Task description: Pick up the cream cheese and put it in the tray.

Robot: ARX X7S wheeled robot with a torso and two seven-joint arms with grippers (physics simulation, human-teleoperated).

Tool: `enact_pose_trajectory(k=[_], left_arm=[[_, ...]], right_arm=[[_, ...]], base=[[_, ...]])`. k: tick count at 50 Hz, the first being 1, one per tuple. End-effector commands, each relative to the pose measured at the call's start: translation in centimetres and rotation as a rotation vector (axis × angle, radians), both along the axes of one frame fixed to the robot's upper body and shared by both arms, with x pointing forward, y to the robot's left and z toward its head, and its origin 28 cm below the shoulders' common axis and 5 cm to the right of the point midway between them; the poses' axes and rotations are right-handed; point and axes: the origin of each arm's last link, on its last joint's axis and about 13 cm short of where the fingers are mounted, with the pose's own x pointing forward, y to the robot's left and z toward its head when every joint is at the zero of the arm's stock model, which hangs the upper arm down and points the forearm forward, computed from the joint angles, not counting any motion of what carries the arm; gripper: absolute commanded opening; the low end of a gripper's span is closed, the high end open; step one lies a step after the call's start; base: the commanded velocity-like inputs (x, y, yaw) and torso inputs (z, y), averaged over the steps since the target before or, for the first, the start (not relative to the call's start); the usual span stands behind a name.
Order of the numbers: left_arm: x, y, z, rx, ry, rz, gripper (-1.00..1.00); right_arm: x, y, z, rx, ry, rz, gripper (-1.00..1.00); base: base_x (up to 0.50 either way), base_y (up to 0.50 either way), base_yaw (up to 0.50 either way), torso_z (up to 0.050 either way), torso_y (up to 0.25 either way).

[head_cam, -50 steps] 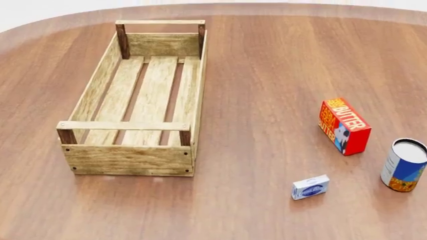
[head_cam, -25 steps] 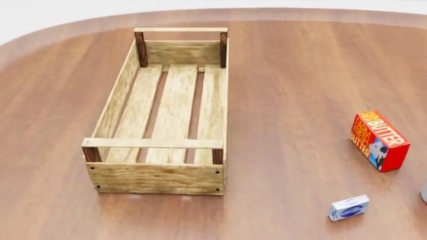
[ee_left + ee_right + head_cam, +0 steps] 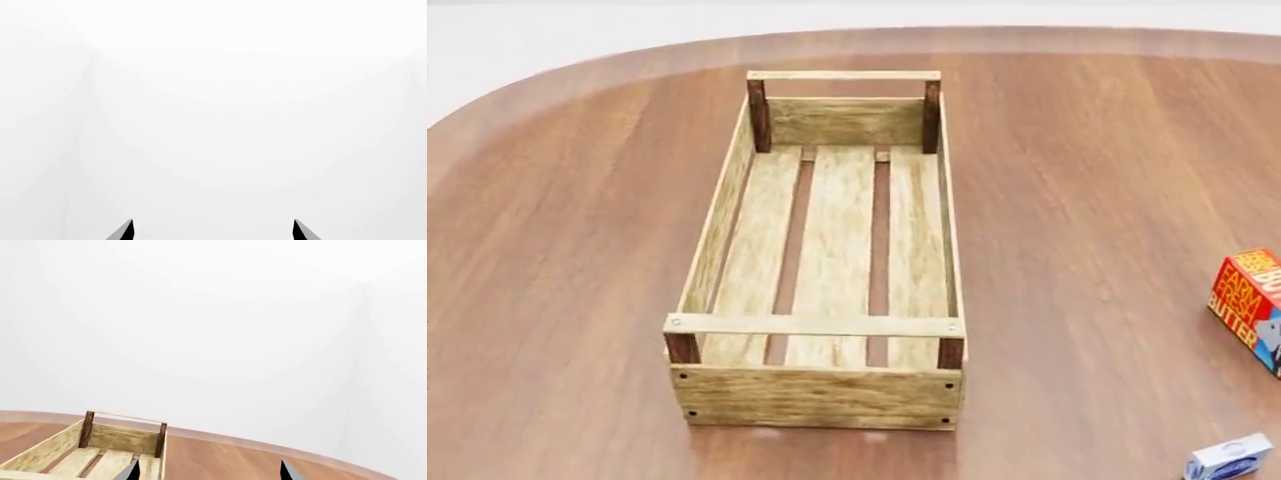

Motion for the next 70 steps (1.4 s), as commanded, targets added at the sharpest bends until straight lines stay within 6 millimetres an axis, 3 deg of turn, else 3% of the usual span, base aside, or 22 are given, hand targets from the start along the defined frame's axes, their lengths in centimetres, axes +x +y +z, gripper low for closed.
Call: enact_pose_trajectory(k=[1, 70], left_arm=[[0.0, -0.03, -0.02, -0.001, 0.001, -0.001, 1.0], [0.04, -0.12, -0.05, 0.004, 0.004, -0.01, 1.0]], right_arm=[[0.01, -0.06, 0.01, 0.005, 0.0, 0.001, 1.0], [0.27, -0.33, 0.11, 0.034, 0.011, -0.007, 1.0]], base=[[0.15, 0.14, 0.0, 0.0, 0.0], [0.15, 0.11, 0.0, 0.0, 0.0]])
